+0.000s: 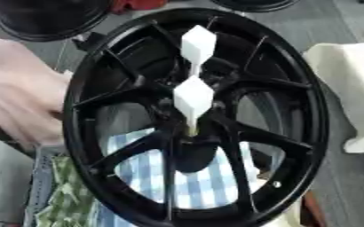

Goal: Pull the pin out of the wheel hub.

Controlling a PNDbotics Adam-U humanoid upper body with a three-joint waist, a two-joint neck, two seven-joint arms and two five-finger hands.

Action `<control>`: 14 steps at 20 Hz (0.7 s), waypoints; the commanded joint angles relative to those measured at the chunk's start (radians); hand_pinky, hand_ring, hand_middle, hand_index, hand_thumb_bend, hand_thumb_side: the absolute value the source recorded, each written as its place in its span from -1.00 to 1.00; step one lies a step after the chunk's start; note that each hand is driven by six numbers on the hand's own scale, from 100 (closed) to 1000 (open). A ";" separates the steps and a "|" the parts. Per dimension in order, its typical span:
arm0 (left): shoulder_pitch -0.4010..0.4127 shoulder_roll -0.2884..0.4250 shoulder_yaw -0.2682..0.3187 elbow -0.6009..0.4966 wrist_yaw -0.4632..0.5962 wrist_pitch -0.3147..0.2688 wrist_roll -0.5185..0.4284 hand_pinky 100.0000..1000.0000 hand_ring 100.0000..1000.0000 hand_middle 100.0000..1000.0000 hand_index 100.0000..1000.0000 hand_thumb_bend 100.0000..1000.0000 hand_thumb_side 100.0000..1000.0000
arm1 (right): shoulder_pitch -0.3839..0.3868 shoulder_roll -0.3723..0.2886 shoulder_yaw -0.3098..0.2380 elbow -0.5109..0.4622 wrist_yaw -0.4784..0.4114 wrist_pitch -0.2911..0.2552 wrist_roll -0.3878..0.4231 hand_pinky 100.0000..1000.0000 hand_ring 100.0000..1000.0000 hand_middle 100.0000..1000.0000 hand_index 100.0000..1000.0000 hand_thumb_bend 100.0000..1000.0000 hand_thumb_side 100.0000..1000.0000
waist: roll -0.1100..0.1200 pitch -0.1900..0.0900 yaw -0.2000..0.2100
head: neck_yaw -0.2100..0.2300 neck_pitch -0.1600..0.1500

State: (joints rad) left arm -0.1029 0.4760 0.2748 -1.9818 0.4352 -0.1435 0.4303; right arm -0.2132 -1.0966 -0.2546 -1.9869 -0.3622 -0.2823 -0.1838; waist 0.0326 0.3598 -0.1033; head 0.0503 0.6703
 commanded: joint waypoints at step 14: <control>-0.011 0.045 0.003 -0.018 -0.009 -0.008 -0.009 0.45 0.75 0.25 0.48 -0.84 0.49 | -0.263 -0.294 0.190 -0.013 0.072 -0.055 0.377 0.64 0.62 0.39 0.61 -1.00 -0.65 | -0.036 0.007 0.042 | -0.023 -0.037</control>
State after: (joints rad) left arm -0.1066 0.4858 0.2746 -1.9818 0.4317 -0.1495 0.4242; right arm -0.4630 -1.3405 -0.0694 -1.9904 -0.3006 -0.3318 0.1667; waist -0.0027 0.3822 -0.0605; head 0.0326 0.6474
